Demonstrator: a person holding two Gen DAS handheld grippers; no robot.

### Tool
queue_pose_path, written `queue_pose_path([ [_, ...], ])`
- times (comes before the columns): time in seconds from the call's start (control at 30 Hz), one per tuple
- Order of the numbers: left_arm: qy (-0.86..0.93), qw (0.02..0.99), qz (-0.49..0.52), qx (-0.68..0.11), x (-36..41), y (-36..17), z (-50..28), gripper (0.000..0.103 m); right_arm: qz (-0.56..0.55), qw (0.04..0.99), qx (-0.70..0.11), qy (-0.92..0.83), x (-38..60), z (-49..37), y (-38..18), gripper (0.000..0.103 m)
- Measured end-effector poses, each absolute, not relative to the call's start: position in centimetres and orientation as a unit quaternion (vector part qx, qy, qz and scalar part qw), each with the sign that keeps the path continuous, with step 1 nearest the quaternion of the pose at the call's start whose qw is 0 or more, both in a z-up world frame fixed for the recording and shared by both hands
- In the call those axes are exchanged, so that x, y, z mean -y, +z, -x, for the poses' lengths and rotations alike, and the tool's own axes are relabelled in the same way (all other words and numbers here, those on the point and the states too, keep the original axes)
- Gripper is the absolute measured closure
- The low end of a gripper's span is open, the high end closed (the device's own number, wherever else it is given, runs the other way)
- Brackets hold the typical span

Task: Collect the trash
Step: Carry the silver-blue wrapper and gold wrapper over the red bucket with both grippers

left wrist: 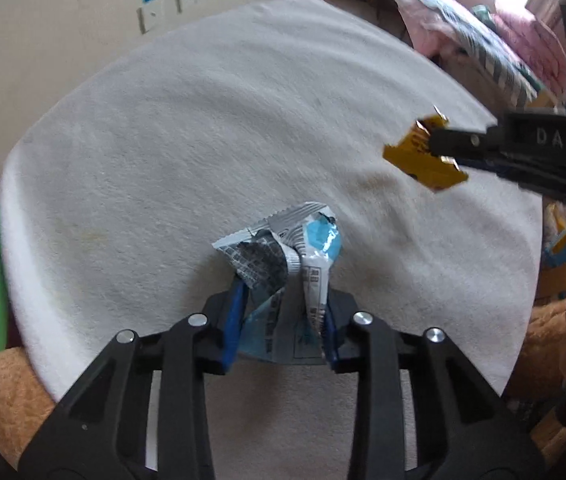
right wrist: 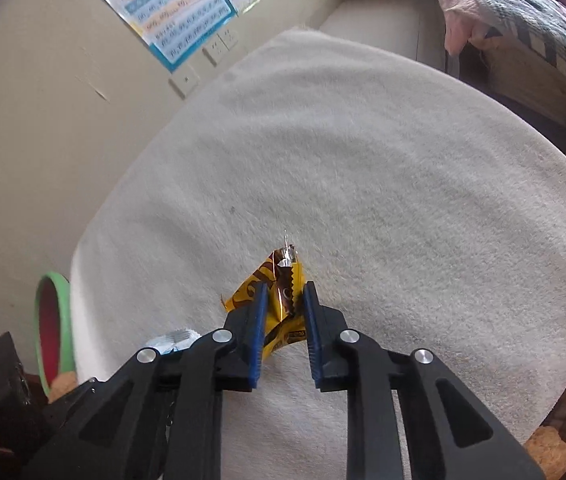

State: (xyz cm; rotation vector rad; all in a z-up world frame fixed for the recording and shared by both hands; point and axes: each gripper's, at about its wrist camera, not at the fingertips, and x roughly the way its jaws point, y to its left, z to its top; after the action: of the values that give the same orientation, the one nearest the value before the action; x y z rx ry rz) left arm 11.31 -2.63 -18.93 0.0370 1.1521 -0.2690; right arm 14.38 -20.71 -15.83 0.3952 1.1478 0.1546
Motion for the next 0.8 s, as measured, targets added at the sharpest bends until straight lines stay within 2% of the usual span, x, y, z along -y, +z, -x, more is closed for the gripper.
queue_pose_path([
  [0.47,-0.105,0.899,-0.019,-0.425,-0.1,-8.8,-10.0,0.073,-0.159,0.847,-0.5,0.085,19.8,-12.6,-12.4,0.085],
  [0.8,-0.109,0.935,-0.022,-0.336,-1.5,-1.9,-7.9,0.073,-0.109,0.905,-0.393,0.122,16.5,-9.1,-2.3,0.085],
])
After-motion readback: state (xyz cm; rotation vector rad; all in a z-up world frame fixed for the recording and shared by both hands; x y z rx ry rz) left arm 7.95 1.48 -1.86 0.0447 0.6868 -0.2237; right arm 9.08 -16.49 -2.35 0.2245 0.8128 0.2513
